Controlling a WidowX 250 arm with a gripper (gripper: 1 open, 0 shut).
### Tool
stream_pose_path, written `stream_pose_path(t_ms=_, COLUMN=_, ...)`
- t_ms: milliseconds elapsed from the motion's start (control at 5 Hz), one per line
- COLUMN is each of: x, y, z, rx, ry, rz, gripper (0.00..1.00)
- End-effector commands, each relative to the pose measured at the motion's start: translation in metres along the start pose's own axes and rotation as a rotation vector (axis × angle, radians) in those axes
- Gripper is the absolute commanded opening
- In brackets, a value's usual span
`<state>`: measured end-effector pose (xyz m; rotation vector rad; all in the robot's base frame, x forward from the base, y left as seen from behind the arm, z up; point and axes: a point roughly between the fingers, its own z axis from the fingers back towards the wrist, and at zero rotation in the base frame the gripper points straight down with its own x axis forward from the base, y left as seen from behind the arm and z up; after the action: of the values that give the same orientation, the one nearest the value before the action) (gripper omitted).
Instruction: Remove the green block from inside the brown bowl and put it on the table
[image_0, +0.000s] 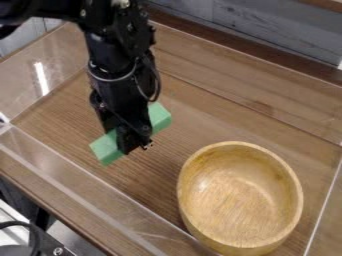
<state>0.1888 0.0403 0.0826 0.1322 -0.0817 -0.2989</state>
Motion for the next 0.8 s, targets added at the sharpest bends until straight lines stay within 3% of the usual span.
stream_pose_path(t_ms=0, x=0.0091, y=0.0089, z=0.0072, rx=0.010, ry=-0.032, rz=0.027, gripper=0.00)
stream_pose_path(t_ms=600, x=0.0126, y=0.0145, z=0.0017, rx=-0.014, ry=-0.011, rz=0.065, gripper=0.00)
